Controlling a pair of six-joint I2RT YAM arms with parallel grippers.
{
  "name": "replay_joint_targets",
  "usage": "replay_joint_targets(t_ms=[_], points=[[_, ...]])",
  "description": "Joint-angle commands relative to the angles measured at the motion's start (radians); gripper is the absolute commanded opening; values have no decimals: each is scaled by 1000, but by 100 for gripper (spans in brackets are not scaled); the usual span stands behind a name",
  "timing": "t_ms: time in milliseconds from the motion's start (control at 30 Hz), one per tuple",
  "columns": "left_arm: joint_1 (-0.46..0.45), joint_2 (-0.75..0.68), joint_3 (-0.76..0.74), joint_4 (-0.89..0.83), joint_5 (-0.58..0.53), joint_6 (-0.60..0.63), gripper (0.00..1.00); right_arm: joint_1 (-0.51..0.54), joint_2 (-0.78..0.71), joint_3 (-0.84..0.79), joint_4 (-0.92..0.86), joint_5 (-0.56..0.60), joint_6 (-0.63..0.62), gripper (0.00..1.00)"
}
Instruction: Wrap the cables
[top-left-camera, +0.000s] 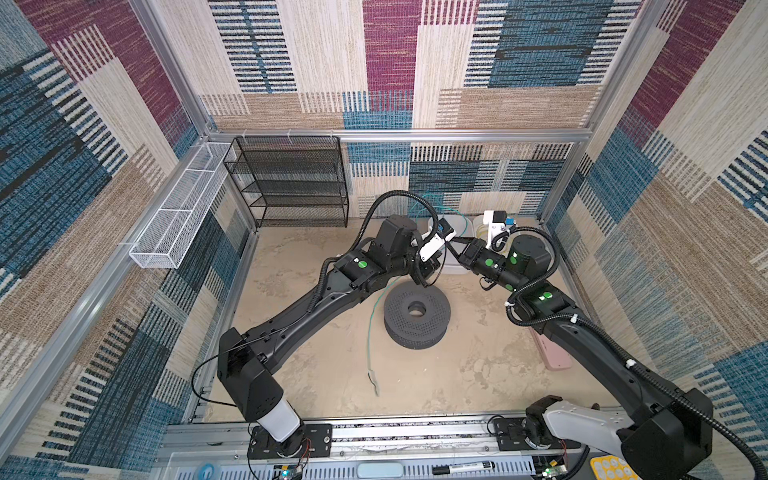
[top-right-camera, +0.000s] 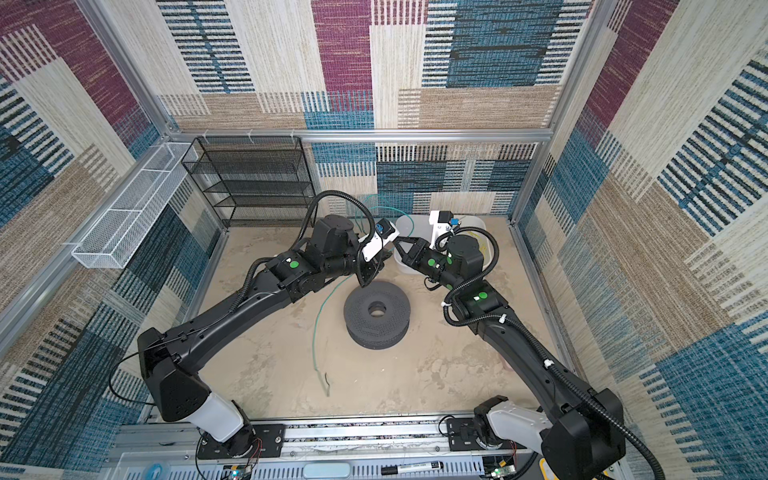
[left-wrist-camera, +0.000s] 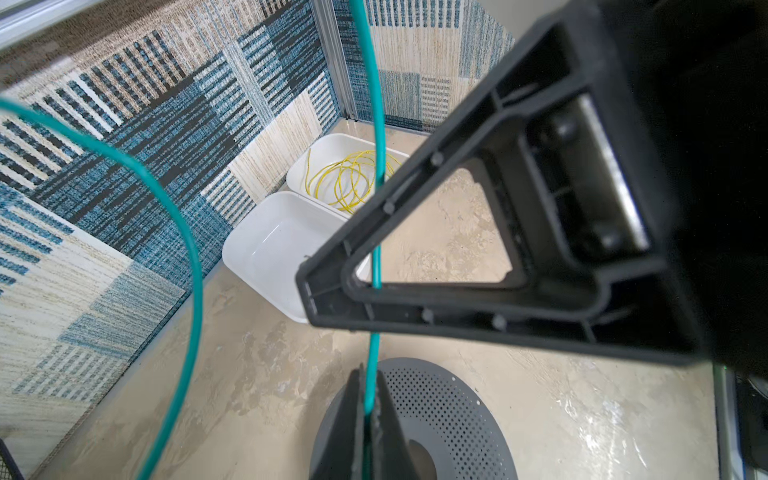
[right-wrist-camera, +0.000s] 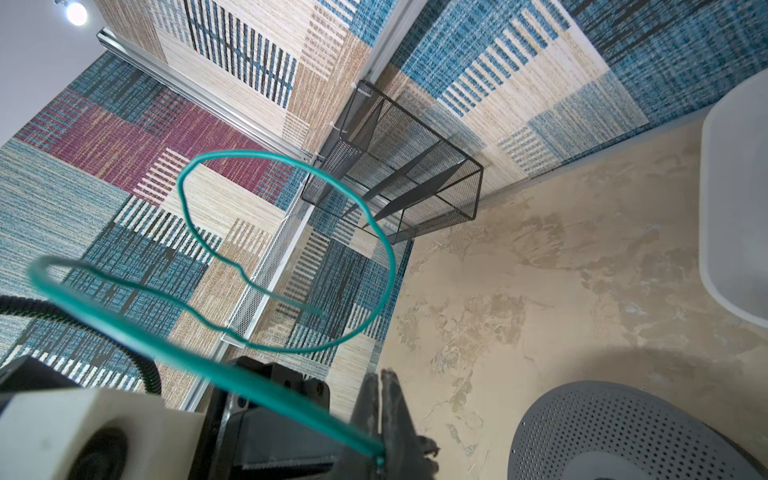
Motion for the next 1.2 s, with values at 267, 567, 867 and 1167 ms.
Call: replay_joint_targets(t_ms=[267, 567, 867, 1167], points=[[13, -81, -124, -17, -143, 260, 0, -2, -158, 11, -195, 41, -142, 40], [9, -91, -172, 16, -313, 461, 0, -18, -86, 237, -308, 34, -255, 47], [1, -123, -267, 126, -421, 565, 0, -22, 42, 205, -75, -217, -79, 65], [-5, -125, -293, 149, -443, 571, 0, -10, 162, 169, 149, -296, 102, 72]])
